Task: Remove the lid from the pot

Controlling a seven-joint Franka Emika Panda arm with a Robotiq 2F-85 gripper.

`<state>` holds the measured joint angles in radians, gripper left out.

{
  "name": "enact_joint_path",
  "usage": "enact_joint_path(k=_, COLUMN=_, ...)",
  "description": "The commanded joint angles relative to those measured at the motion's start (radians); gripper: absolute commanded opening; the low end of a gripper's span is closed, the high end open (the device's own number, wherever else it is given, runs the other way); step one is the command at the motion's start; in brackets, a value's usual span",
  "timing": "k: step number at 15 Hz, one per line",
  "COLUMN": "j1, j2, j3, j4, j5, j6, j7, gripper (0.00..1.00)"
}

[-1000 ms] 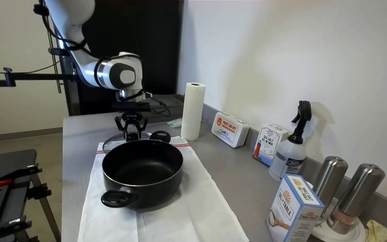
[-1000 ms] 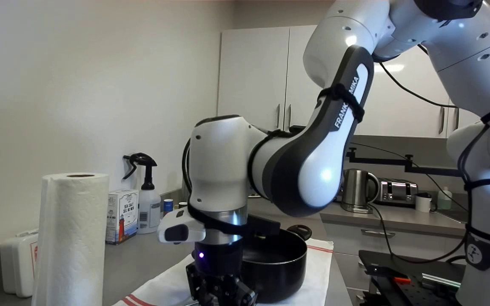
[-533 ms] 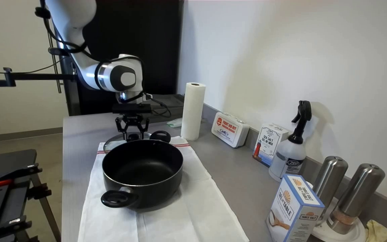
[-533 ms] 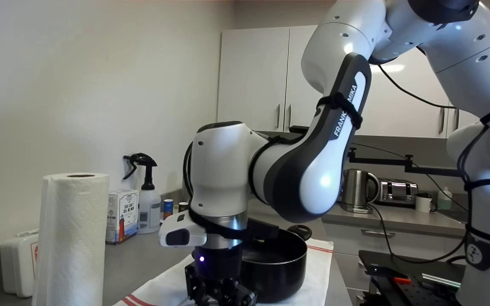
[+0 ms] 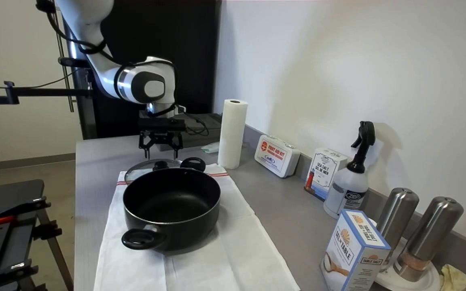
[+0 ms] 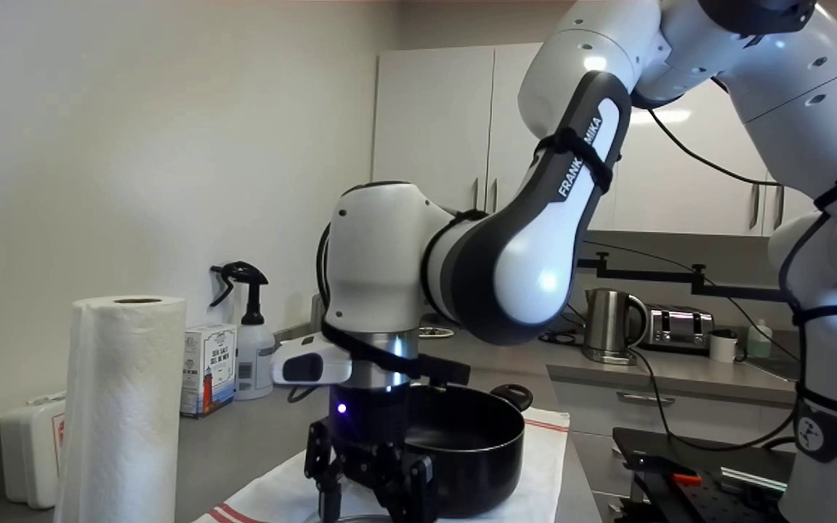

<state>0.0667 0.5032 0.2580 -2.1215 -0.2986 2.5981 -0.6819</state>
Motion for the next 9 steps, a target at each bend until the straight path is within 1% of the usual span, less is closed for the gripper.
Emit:
enact_joint_path(k=1, j1=-0.085, j2=-0.107, j3=0.082, j4=-0.054, j5=0.14, j6=-0.046, j7=-0.148, gripper=1.0)
enact_joint_path(k=4, j1=-0.12, j2=-0.164, j3=0.105, j4=-0.062, j5=0.251, j6=-0.088, j7=-0.255, gripper=1.0)
enact_joint_path(k=6, j1=-0.126, j2=-0.196, j3=0.095, j4=-0.057, j5=0.31, j6=-0.132, j7=-0.308, gripper=1.0)
enact_joint_path(k=7, j1=-0.124, j2=-0.21, j3=0.083, j4=-0.054, j5=0.33, j6=-0.15, j7=-0.327, gripper=1.0)
enact_joint_path(k=8, j1=-0.081, j2=-0.164, j3=0.052, j4=-0.03, j5=0.295, j6=-0.115, j7=-0.282, gripper=1.0)
enact_joint_path(k=9, j1=-0.084, j2=-0.178, j3=0.048, j4=-0.031, j5=0.311, j6=-0.13, j7=-0.299, gripper=1.0)
